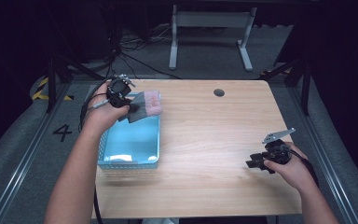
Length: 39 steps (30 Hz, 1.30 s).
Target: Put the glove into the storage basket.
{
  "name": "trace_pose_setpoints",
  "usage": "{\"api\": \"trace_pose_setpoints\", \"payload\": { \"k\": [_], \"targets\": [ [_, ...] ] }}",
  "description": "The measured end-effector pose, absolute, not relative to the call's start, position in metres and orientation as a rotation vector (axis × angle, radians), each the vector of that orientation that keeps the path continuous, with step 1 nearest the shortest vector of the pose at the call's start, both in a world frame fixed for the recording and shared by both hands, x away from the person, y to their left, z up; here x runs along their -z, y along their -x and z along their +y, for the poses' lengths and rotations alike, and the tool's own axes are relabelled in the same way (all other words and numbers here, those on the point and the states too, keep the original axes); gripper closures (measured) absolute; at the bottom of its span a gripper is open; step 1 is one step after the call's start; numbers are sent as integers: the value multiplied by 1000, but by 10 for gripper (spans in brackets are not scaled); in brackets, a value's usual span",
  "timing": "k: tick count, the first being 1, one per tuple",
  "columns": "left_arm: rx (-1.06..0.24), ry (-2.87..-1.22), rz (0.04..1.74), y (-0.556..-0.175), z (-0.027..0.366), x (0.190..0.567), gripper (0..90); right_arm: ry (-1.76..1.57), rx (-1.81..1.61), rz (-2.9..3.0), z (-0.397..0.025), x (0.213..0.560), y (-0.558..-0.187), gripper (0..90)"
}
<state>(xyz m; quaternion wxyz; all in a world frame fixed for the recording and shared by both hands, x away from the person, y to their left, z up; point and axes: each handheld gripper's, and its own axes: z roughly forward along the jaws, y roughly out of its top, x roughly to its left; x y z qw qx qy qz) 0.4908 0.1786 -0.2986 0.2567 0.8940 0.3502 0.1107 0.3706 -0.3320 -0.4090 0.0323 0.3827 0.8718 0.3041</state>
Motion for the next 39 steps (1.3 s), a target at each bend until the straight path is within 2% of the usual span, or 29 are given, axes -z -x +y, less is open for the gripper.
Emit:
{"api": "trace_pose_setpoints", "payload": {
  "k": [12,39],
  "targets": [
    [-240,-2472,990,-507,199,323,702,-1145,-930,2717,-320,412,-379,587],
    [-138,-2656,981,-548,178,381,694,-1080,-909,2687,-312,398,-352,577]
  ]
}}
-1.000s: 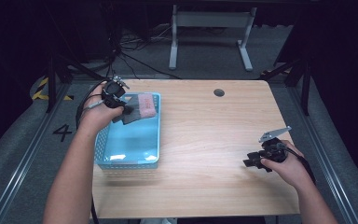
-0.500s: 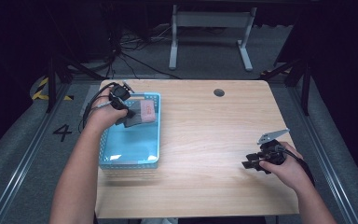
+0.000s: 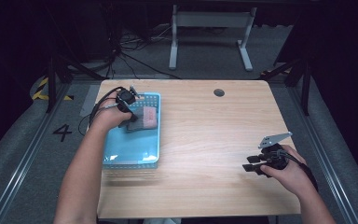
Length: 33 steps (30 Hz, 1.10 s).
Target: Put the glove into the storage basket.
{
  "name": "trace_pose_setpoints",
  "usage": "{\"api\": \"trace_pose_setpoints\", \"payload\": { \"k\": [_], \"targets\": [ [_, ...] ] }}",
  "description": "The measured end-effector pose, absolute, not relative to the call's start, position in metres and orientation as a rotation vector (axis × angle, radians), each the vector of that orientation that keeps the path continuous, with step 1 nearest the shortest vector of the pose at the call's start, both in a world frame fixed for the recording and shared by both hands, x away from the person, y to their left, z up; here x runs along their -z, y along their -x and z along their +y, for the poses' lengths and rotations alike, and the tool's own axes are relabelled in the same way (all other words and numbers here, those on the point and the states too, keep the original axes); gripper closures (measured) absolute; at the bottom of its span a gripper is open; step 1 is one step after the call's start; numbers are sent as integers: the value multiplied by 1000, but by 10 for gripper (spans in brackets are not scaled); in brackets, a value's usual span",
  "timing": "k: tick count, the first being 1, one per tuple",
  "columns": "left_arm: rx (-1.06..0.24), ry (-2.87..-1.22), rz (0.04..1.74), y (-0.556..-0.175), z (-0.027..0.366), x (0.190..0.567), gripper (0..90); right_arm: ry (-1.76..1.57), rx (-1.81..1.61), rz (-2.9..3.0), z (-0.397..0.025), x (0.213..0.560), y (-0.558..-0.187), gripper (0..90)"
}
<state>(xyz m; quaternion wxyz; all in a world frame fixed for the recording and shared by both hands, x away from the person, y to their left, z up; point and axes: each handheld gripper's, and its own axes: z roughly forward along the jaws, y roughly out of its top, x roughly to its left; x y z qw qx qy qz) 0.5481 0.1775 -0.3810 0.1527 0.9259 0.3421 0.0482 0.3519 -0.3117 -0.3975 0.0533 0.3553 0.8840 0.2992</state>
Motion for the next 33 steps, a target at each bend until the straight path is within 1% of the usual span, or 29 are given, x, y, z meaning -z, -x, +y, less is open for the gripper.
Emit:
{"api": "trace_pose_setpoints", "payload": {
  "k": [5,12,18,23,26,28,31,33],
  "targets": [
    [-126,-2661,977,-554,175,386,692,-1085,-908,2682,-314,399,-350,574],
    [-135,-2713,945,-559,169,392,689,-1096,-915,2669,-319,398,-346,572],
    [-149,-2723,945,-565,167,399,667,-1107,-923,2662,-320,399,-344,566],
    [-162,-2738,920,-569,167,405,633,-1103,-928,2661,-320,399,-344,565],
    [-178,-2738,917,-569,168,407,591,-1107,-939,2656,-320,399,-344,563],
    [-171,-2721,924,-569,170,408,583,-1100,-940,2659,-319,399,-344,561],
    [-164,-2696,940,-569,173,410,543,-1095,-939,2664,-319,399,-344,559],
    [-158,-2675,939,-569,175,411,541,-1095,-939,2662,-319,399,-344,559]
  ]
}}
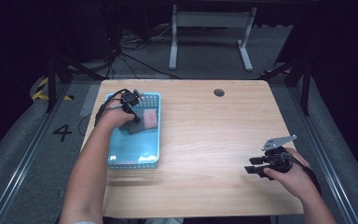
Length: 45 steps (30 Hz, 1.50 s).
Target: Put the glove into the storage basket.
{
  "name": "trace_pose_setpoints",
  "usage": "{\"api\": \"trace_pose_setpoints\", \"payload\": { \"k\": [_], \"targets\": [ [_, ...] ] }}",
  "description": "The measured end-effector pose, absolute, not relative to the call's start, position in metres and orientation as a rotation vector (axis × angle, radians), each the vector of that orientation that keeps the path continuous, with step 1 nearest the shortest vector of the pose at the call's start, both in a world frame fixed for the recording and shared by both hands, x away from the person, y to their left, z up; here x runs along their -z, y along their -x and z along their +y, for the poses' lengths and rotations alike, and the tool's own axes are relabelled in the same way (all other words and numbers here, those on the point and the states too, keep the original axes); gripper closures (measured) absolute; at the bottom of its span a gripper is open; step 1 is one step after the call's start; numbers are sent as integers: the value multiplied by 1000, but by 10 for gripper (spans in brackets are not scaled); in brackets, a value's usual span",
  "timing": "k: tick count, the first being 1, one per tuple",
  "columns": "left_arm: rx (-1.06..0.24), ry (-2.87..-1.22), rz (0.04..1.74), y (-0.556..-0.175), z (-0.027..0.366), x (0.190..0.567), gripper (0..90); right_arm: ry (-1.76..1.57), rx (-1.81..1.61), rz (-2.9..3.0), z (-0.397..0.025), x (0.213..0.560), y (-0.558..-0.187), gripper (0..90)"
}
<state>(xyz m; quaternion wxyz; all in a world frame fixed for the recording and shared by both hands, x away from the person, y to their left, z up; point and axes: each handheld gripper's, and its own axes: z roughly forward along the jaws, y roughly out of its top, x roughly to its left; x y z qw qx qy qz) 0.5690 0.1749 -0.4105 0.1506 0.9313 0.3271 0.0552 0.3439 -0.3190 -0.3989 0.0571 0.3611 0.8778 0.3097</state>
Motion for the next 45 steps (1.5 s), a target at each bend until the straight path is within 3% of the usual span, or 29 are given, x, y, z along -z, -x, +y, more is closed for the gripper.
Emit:
{"api": "trace_pose_setpoints", "payload": {
  "k": [3,10,17,30,45],
  "targets": [
    [-184,-2645,953,-568,176,410,487,-1093,-941,2663,-319,399,-344,557],
    [-241,-2569,956,-562,180,397,467,-1084,-939,2669,-317,399,-347,557],
    [-263,-2473,946,-543,179,374,571,-1059,-944,2679,-311,399,-353,562],
    [-243,-2320,847,-467,165,320,540,-1037,-969,2705,-304,401,-375,563],
    [-200,-2223,785,-391,145,303,516,-1037,-977,2716,-304,404,-387,558]
  ]
}}
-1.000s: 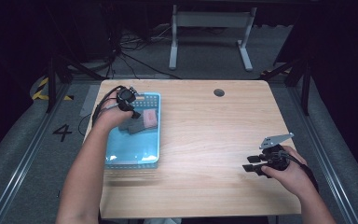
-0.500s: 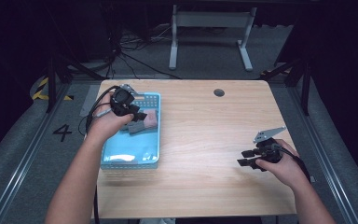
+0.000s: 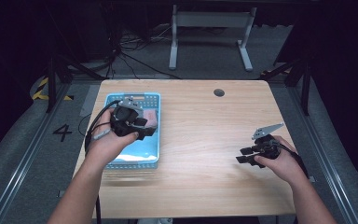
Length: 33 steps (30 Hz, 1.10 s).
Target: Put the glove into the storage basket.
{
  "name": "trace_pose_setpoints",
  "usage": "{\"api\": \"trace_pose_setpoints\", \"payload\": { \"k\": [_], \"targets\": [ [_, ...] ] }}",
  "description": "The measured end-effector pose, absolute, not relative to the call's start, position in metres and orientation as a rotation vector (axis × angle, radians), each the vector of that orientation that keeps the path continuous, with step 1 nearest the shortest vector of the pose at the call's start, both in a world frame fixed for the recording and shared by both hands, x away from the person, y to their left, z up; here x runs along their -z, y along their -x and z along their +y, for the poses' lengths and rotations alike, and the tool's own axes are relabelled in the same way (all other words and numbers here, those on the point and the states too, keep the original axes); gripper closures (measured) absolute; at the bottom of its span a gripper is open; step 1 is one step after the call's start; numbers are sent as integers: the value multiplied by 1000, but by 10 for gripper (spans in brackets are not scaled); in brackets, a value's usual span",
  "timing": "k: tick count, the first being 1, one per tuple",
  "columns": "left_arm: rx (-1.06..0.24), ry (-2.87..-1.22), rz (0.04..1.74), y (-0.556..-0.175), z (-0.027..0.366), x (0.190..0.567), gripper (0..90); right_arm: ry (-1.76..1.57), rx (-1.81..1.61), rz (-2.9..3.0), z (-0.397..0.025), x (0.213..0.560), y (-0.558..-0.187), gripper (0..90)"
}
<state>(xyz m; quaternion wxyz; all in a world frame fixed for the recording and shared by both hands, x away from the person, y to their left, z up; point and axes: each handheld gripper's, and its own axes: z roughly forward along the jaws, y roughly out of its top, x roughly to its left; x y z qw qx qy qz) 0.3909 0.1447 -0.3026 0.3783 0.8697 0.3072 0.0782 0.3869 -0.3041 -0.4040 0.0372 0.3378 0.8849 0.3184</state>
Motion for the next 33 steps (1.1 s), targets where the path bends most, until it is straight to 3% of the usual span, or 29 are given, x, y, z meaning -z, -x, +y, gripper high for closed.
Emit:
{"api": "trace_pose_setpoints", "payload": {
  "k": [12,21,33],
  "targets": [
    [-169,-2218,729,-344,102,329,474,-1037,-978,2732,-305,403,-382,542],
    [-80,-2257,708,-338,72,366,418,-1071,-961,2733,-312,409,-384,541],
    [-98,-2230,626,-327,41,420,405,-1083,-947,2755,-316,418,-382,532]
  ]
}}
